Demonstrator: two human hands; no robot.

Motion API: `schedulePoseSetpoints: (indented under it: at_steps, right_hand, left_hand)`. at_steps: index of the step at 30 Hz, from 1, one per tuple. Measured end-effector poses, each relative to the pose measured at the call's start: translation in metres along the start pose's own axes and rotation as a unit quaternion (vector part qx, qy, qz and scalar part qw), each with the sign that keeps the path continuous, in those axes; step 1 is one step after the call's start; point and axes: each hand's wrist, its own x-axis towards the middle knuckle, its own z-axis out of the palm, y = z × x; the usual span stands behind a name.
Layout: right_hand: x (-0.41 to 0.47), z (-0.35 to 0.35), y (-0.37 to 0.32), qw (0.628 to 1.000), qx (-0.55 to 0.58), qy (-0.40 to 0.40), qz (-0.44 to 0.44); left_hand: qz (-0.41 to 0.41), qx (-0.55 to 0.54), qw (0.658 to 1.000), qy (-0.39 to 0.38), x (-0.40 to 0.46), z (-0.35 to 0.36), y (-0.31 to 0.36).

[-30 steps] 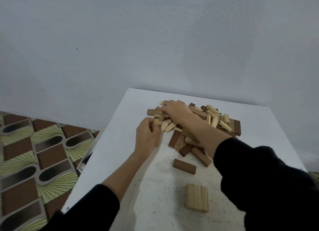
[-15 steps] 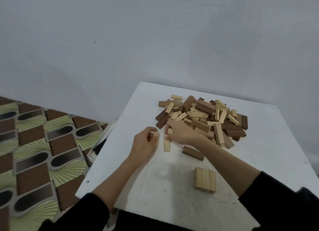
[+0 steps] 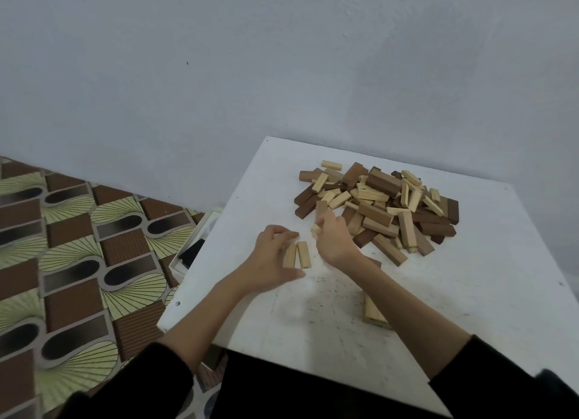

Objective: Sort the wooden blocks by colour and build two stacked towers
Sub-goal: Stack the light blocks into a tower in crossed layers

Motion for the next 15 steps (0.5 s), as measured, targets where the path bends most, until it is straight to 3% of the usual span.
schedulePoseSetpoints:
  at_steps: [4,15]
  right_hand:
    - [-0.003,0.007,0.004,0.998,-0.004,0.041,0.057]
    - [-0.005,0.020,0.003,0.996,0.006,0.056,0.073]
  left_hand:
    - [0.041,0.082,0.995,-0.041,0.004,0.000,0.000]
    - [0.027,-0.043,0.997,0.051,0.005,0.012,0.000]
